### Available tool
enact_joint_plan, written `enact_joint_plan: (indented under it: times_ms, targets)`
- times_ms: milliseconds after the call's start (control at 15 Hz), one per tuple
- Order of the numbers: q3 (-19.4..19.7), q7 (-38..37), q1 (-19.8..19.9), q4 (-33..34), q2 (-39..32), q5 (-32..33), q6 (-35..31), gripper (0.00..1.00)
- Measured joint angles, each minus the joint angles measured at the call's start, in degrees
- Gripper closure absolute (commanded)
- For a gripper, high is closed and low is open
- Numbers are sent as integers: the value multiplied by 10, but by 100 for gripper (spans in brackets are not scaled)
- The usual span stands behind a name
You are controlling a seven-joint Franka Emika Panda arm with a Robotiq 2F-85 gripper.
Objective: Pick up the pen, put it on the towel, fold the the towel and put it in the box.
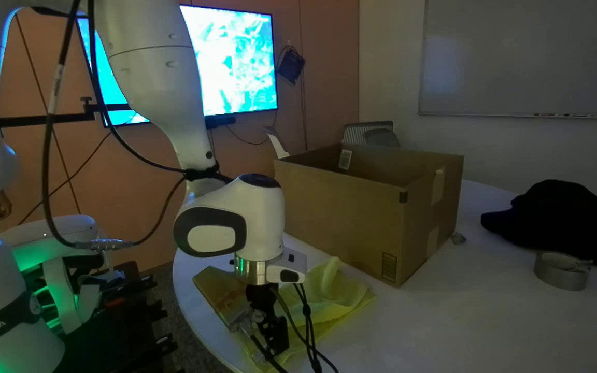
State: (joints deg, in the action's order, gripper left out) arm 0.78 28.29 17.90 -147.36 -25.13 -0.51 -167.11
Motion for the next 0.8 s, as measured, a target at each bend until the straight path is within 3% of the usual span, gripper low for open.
enact_joint_plan:
  times_ms: [67, 133, 200, 467, 733, 800]
  targets:
    - [6, -16, -9, 0, -3, 9, -7, 0]
    - [14, -34, -19, 0, -6, 19, -11, 9]
    - [24, -51, -32, 1, -8, 29, -14, 27]
    - [60, -102, -75, 5, -17, 61, -20, 57]
    - [65, -109, -80, 7, -17, 72, -15, 87]
    - [65, -107, -78, 8, -16, 74, -10, 88]
